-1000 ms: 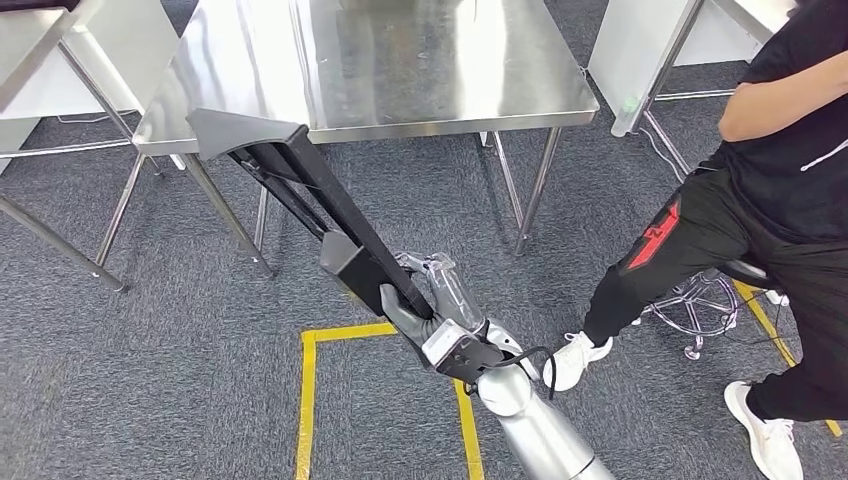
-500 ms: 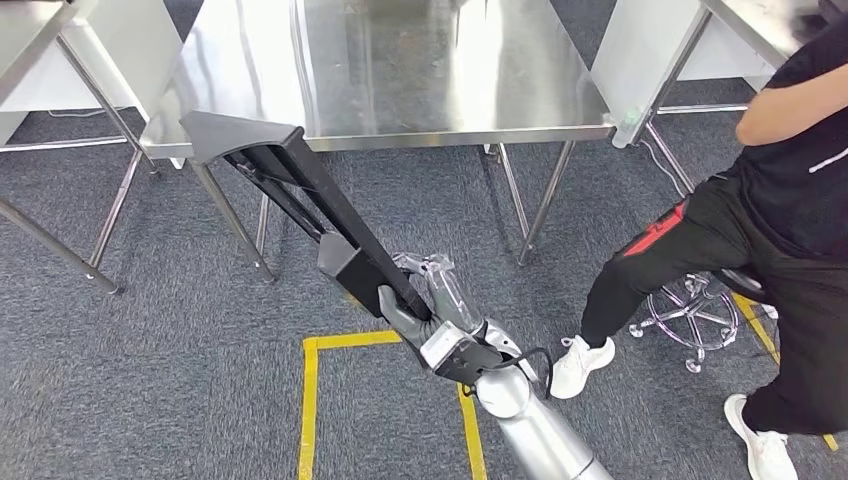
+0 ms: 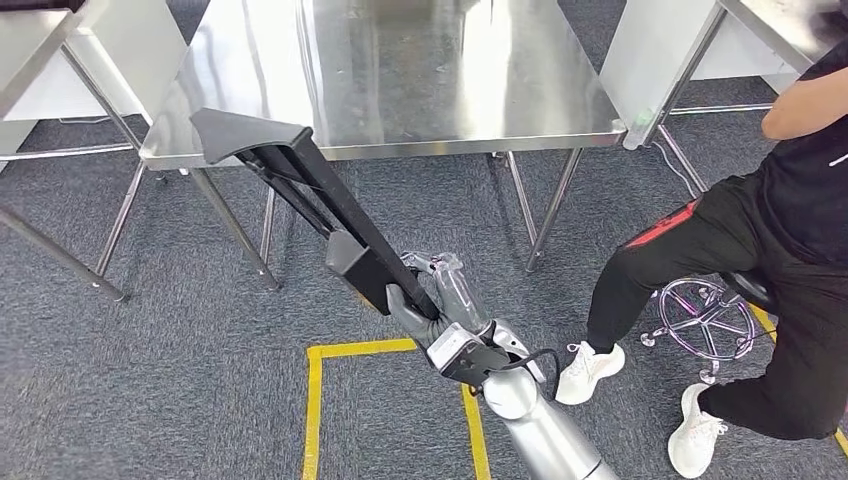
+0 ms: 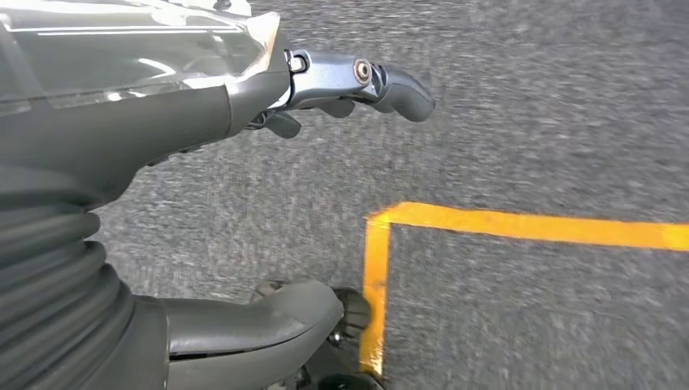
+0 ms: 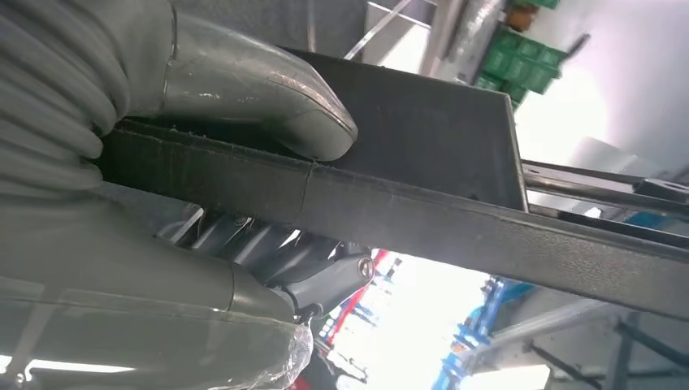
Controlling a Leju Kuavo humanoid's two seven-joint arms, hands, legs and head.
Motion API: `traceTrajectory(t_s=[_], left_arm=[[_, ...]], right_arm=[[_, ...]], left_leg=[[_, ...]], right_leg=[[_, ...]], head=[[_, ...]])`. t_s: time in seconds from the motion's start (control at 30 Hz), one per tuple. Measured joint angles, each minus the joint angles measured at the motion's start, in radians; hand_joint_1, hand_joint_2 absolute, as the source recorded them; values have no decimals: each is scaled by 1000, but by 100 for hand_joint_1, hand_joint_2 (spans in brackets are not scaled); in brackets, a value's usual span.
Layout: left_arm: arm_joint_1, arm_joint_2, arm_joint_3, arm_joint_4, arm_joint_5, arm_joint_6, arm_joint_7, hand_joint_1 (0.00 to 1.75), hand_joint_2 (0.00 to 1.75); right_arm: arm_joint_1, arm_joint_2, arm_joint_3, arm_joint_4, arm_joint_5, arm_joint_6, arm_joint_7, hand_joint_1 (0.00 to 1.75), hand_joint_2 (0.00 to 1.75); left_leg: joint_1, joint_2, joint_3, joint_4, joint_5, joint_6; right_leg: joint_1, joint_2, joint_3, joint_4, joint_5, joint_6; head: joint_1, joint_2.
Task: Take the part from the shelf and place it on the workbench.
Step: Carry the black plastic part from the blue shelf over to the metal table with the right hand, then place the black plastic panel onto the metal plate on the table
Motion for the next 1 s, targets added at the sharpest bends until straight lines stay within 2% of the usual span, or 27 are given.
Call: traceTrajectory(t_s=[0.07, 0.1, 0.13, 0.17, 0.2, 0.27, 0.3, 0.33, 0.4, 0.47, 0.5, 0.53, 0.57, 0.63, 0.67, 0.7, 0.73, 0.77, 0.83, 0.9, 1.0], left_arm=[[-1, 0, 0, 0, 0, 0, -2, 0, 175], [-1, 0, 0, 0, 0, -1, -3, 0, 175], [-1, 0, 0, 0, 0, -2, -4, 0, 175], [-1, 1, 0, 0, 1, -2, -5, 0, 175], [-1, 1, 0, 0, 1, -3, -6, 0, 175], [-3, 4, 1, 0, 1, -4, -6, 0, 175], [-5, 4, 1, 0, 1, -6, -6, 0, 175], [-7, 4, 1, 0, 0, -8, -6, 0, 175], [-11, 4, 1, 1, -1, -13, -5, 0, 175], [-13, 3, 1, 1, -3, -15, -3, 0, 175], [-14, 2, 1, 1, -3, -16, -2, 0, 175], [-16, 1, 1, 1, -4, -17, -1, 0, 175], [-17, 0, 1, 1, -4, -17, 1, 0, 175], [-22, -1, 1, 1, -7, -18, 4, 0, 175], [-23, -3, 1, 1, -9, -18, 6, 0, 175], [-24, -4, 1, 1, -10, -18, 8, 0, 175], [-25, -6, 1, 1, -9, -18, 9, 0, 175], [-26, -8, 1, 1, -8, -18, 10, 0, 175], [-30, -11, 2, 1, -3, -18, 10, 0, 175], [-34, -13, 3, 2, 0, -17, 15, 0, 175], [-35, -13, 5, 1, -1, -12, 28, 0, 175]], right_arm=[[-1, 0, 0, -2, 4, -4, 1, 175, 175], [-1, 0, 0, -4, 8, -6, 2, 175, 175], [1, 0, 0, -5, 11, -7, 4, 175, 175], [2, 0, 0, -7, 13, -9, 6, 175, 175], [4, 0, 0, -11, 14, -10, 8, 175, 175], [5, 0, 1, -20, 15, -12, 12, 175, 175], [5, 0, 1, -26, 16, -14, 14, 175, 175], [4, 0, 1, -33, 18, -15, 16, 175, 175], [4, 0, 1, -46, 23, -19, 21, 175, 175], [5, 0, 2, -58, 28, -22, 27, 175, 175], [4, 0, 2, -63, 30, -22, 29, 175, 175], [4, -1, 2, -68, 32, -23, 32, 175, 175], [4, -1, 3, -71, 36, -24, 35, 175, 175], [6, -4, 3, -75, 47, -27, 43, 175, 175], [7, -6, 4, -77, 54, -29, 49, 175, 175], [8, -8, 4, -79, 58, -31, 53, 175, 175], [9, -11, 4, -84, 63, -33, 55, 175, 175], [9, -13, 4, -89, 66, -35, 57, 175, 175], [7, -17, 4, -102, 70, -37, 58, 175, 175], [4, -20, 3, -113, 75, -39, 62, 175, 175], [0, -24, 2, -132, 85, -42, 68, 175, 175]], left_leg=[[9, 3, -73, 131, -50, -15], [13, 4, -110, 188, -66, -20], [17, 4, -138, 224, -71, -24], [20, 4, -152, 231, -58, -27], [24, 5, -148, 205, -30, -29], [31, 9, -104, 82, 57, -34], [31, 10, -75, 19, 87, -36], [30, 10, -54, -26, 102, -33], [21, 8, -39, -49, 96, -20], [16, 7, -34, -55, 96, 1], [15, 7, -29, -60, 96, 11], [15, 7, -24, -65, 96, 21], [15, 8, -19, -68, 94, 29], [10, 7, -15, -68, 88, 39], [7, 6, -12, -68, 85, 41], [5, 4, -7, -68, 81, 43], [2, 2, -1, -68, 77, 43], [0, 0, 7, -68, 72, 42], [-5, -3, 19, -66, 60, 36], [-8, -4, 23, -64, 50, 28], [-3, -3, 21, -54, 34, 12]], right_leg=[[-1, -1, 9, -1, -7, -9], [-1, -2, 11, -1, -10, -11], [-1, -1, 13, -1, -13, -12], [-2, -1, 16, 0, -16, -11], [-4, 0, 21, 0, -19, -8], [-8, 2, 35, 0, -30, 1], [-7, 3, 41, 0, -36, 7], [-6, 4, 44, 0, -41, 14], [-1, 4, 44, -2, -44, 27], [-2, 3, 45, -3, -48, 40], [-2, 2, 39, 13, -57, 44], [-2, 1, 20, 50, -73, 43], [-3, 0, -13, 110, -96, 39], [-1, 0, -97, 254, -141, 33], [1, 0, -127, 296, -147, 35], [3, 0, -138, 300, -135, 40], [5, 0, -126, 260, -107, 46], [7, 0, -99, 192, -70, 51], [13, 1, -41, 59, -9, 46], [18, 1, -19, 10, 7, 30], [9, 1, -7, 1, 4, 12]], head=[[-1, 0], [-1, 0], [-1, 0], [-1, 0], [-1, 0], [-1, 0], [-1, 0], [-2, 0], [-2, 0], [-2, 0], [-2, 0], [-1, 0], [-1, 0], [0, 0], [0, 0], [0, 0], [0, 0], [0, 0], [0, 0], [-1, 0], [-1, 0]])
